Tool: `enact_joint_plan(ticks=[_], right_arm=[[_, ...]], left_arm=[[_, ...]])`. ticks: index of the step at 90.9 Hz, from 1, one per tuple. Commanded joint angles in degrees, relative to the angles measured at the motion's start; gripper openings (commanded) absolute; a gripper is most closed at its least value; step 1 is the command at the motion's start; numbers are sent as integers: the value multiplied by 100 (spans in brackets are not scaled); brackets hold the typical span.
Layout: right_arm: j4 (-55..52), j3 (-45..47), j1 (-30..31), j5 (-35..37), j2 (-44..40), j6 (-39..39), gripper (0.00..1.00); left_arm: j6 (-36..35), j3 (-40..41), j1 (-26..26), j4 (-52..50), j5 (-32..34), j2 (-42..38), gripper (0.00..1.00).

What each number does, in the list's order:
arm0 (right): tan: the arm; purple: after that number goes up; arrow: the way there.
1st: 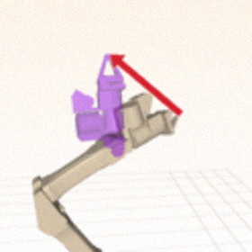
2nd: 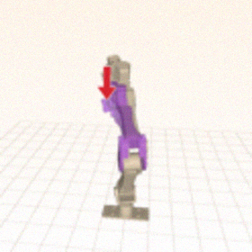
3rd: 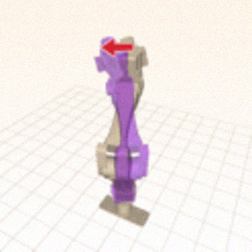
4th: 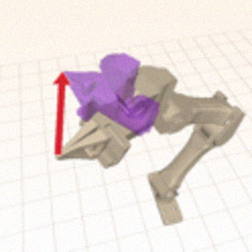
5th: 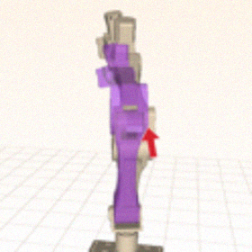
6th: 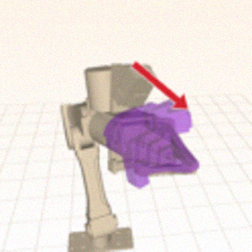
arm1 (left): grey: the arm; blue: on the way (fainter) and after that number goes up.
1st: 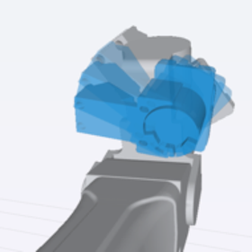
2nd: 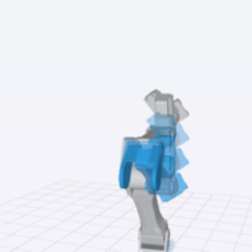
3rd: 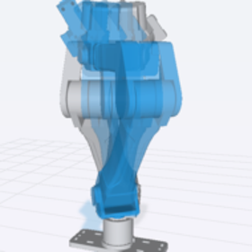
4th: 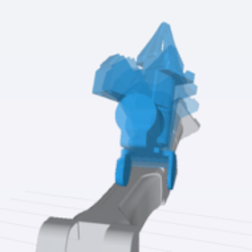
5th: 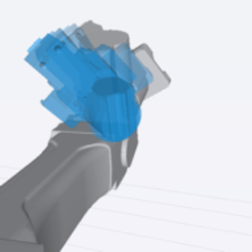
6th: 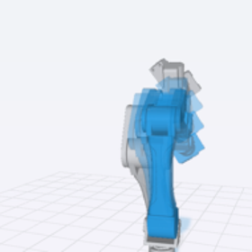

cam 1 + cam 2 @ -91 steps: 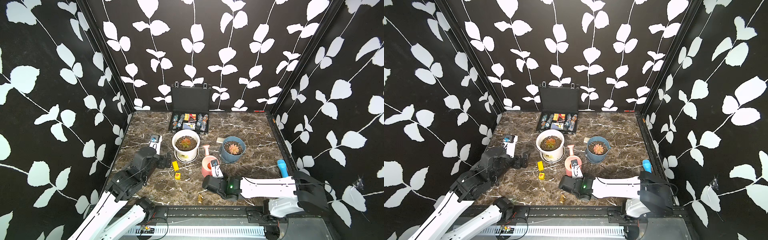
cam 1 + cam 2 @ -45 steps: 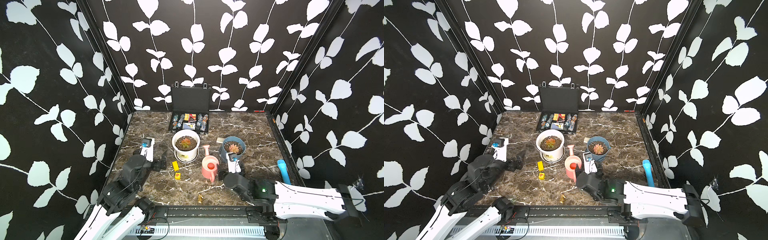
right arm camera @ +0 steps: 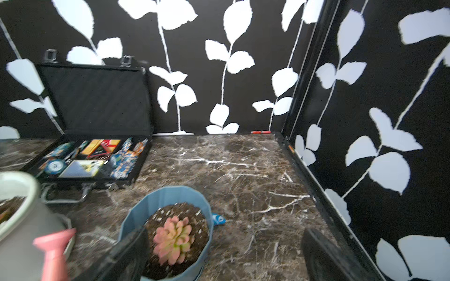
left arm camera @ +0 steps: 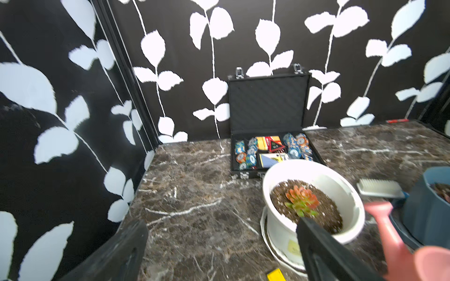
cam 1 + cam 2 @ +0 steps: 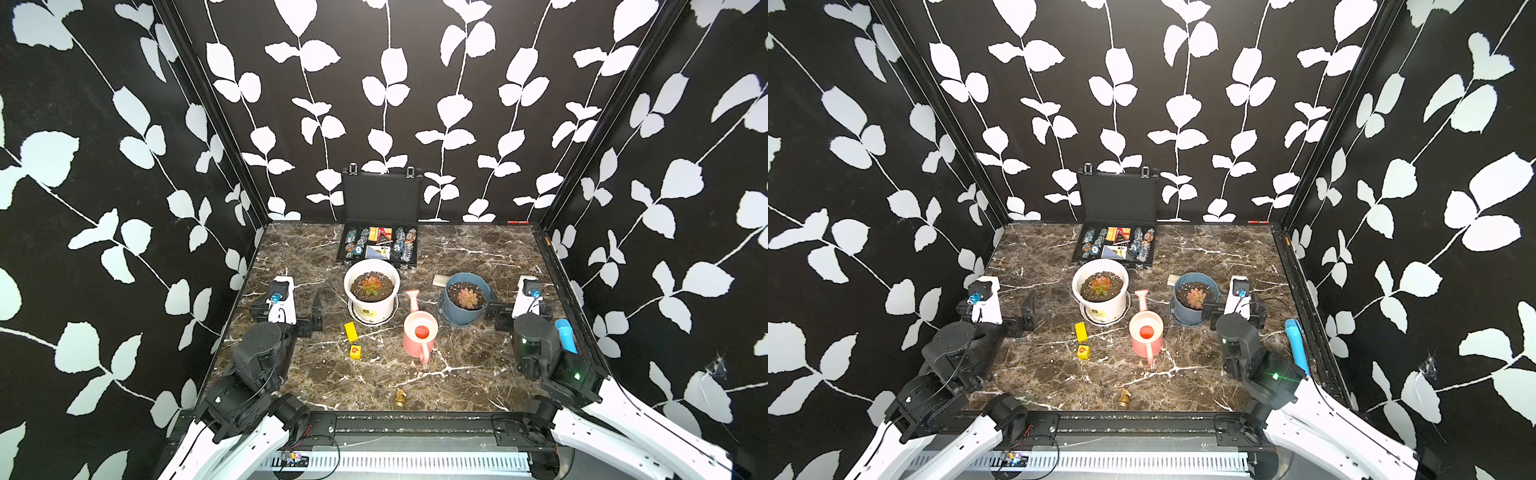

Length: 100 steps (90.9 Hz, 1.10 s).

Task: Water the succulent around the soil edge
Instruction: Reset both arms

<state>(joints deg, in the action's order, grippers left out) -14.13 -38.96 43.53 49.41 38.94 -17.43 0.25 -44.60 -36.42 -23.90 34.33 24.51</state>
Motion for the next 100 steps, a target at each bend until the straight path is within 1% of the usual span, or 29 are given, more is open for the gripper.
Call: enact_joint_plan(ticks=[1, 8, 11, 15, 19, 20, 24, 28, 30, 33, 45, 57, 65, 69, 74, 81, 85, 92, 100], right_arm=[[-72, -473, -944, -846, 463, -335, 100], [-172, -770, -1716, -1277, 957, -732, 99], [-141, -848, -2037, -1407, 1182, -860, 99], [-2, -871, -2476, -1663, 1434, -1035, 99], [79, -842, -2887, -1779, 1737, -1294, 99], [96, -829, -2979, -1791, 1805, -1349, 99], [158, -767, -3287, -1806, 2069, -1544, 99], [188, -703, -3516, -1672, 2292, -1671, 99], [259, -655, -3614, -1601, 2368, -1681, 99], [385, -546, -3725, -1566, 2502, -1634, 99], [764, -108, -4059, -1305, 2777, -1668, 99], [1732, 542, -4158, -904, 2662, -1435, 100], [2604, 1032, -4194, -833, 2561, -698, 100], [2888, 1191, -4203, -816, 2542, -371, 100], [3387, 1399, -4212, -985, 2555, 158, 100], [4291, 1809, -4212, -1454, 2628, 971, 100], [4688, 2012, -4212, -1568, 2661, 1152, 100], [5066, 2312, -4212, -1841, 2647, 1368, 100], [5369, 2570, -4212, -2300, 2496, 1558, 100]], left_arm=[[-352, -330, 30, 779, 350, 626, 99], [-437, -622, 100, 1046, 365, 1230, 99], [-435, -770, 211, 1163, 349, 1505, 99], [-314, -954, 503, 1250, 229, 1844, 99], [24, -1077, 1027, 1289, -9, 2124, 99], [158, -1104, 1227, 1277, -99, 2192, 99], [978, -1173, 1969, 1136, -647, 2485, 99], [1716, -1114, 2675, 1137, -1312, 2747, 99], [1977, -1051, 2915, 1220, -1514, 2911, 99], [2151, -931, 3098, 1371, -1634, 3117, 99], [1637, -473, 3214, 1964, -1017, 3837, 99], [1616, -181, 3542, 2183, -1236, 4184, 99], [1494, -50, 3692, 2239, -1286, 4226, 99], [1438, 40, 3760, 2288, -1209, 4205, 99], [1225, 177, 3774, 2453, -1044, 4180, 99], [1107, 307, 3781, 2496, -653, 4244, 99], [1050, 366, 3778, 2497, -486, 4273, 99], [1090, 494, 3774, 2466, -75, 4233, 99], [1116, 737, 3779, 2613, 613, 4184, 99]])
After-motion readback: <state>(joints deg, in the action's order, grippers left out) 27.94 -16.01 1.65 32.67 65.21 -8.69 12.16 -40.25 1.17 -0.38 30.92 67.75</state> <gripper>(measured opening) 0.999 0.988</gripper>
